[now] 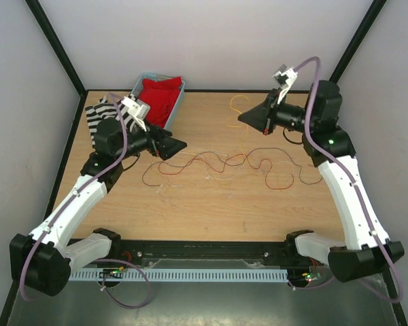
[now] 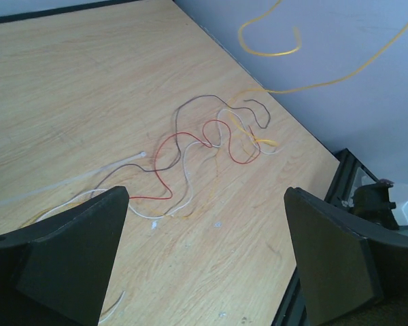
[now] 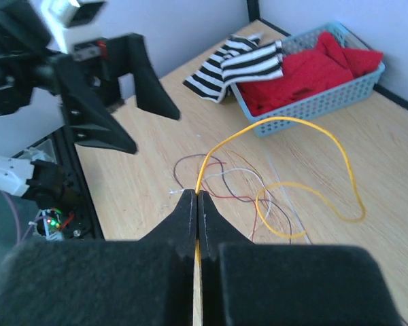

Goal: Zip-tie the wires
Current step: Straighten the cable at the center of the board.

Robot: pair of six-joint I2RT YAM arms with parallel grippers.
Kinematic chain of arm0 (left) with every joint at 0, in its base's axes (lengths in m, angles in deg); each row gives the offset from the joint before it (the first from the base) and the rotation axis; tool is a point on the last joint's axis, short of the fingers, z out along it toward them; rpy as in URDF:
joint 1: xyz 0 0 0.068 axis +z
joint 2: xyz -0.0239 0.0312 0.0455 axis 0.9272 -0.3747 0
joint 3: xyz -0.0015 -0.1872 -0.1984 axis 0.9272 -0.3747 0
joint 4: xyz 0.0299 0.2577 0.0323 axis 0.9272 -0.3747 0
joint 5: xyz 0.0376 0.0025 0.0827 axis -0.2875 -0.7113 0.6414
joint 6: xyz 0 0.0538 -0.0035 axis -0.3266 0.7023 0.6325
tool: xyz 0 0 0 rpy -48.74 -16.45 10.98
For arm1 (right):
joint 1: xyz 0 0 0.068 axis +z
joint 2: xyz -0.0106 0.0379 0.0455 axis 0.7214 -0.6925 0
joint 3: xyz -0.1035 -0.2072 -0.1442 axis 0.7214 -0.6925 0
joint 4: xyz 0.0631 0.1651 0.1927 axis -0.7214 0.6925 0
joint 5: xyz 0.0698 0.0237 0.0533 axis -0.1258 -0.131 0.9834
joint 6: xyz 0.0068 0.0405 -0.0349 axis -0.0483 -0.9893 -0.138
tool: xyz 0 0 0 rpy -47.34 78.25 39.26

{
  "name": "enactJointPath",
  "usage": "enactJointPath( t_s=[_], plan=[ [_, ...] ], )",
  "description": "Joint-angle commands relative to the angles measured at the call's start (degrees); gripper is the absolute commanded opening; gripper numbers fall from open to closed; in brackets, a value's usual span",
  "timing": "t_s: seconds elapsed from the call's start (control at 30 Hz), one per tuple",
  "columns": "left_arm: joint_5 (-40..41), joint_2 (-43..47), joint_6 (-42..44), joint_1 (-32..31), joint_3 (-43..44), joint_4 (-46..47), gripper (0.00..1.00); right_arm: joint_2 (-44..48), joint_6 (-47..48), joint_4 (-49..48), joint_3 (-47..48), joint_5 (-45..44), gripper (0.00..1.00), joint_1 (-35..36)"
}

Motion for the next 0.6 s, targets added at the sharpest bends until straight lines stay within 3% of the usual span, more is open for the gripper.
enactJointPath(
  t_s=[0.0,0.3,0.57],
  plan=[
    [2.6,-1.2,-2.8,-2.4,-0.7,3.6,0.99,4.7,-1.2,-2.1,-1.5,5.5,0.04,0.1],
    [1.3,-6.3,-30.4,-3.8,-0.6,5.0,0.99,11.4,2.3,-4.9,-8.2,5.4,0.04,0.2],
    [3.3,-9.6,-49.6,-9.8,-4.8,19.9,0.98,15.2,-2.8,-15.9,-15.1,7.7,0.01,0.5]
  ],
)
